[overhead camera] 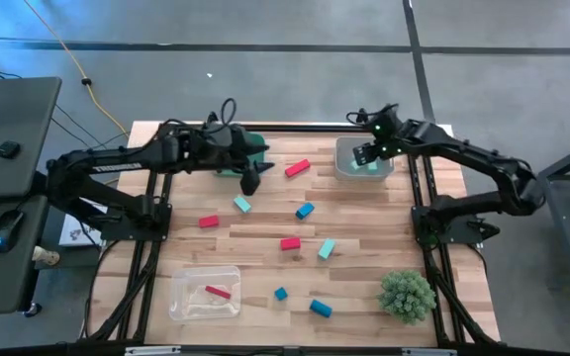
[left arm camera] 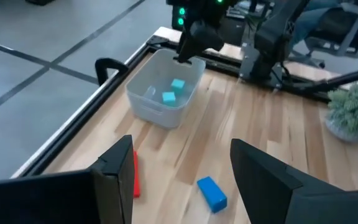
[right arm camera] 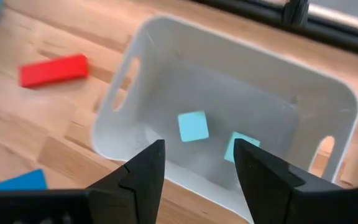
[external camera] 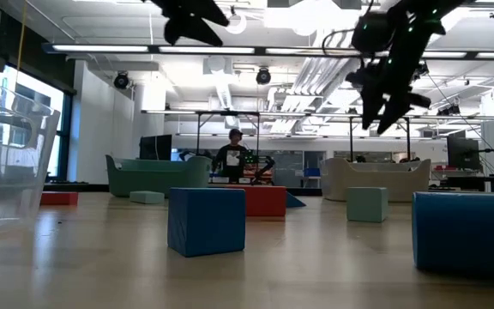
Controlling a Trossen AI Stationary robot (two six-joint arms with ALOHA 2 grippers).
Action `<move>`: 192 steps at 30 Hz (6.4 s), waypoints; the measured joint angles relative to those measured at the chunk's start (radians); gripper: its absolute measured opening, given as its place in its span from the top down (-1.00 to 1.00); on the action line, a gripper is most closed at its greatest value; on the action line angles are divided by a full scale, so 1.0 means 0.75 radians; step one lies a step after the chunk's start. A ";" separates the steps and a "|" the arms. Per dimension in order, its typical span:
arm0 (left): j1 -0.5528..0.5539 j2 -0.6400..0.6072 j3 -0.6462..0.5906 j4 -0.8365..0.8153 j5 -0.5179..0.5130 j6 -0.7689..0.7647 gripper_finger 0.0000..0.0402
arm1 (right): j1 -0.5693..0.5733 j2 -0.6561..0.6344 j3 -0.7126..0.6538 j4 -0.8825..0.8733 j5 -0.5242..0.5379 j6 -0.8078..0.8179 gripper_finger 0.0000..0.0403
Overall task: Sort & place blocks by color
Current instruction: Put the blue block into the green bin
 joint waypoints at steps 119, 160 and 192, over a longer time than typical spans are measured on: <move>-0.288 1.058 0.148 0.284 -0.264 -0.390 1.00 | 0.000 -0.191 0.000 0.033 -0.105 -0.214 0.10; 0.322 0.187 -0.176 -0.324 -0.383 -0.087 1.00 | 0.000 -0.191 0.000 0.035 -0.106 -0.181 0.10; 0.507 0.249 -0.419 -0.159 -0.185 -0.099 1.00 | -0.001 -0.191 0.000 0.040 -0.061 0.019 0.10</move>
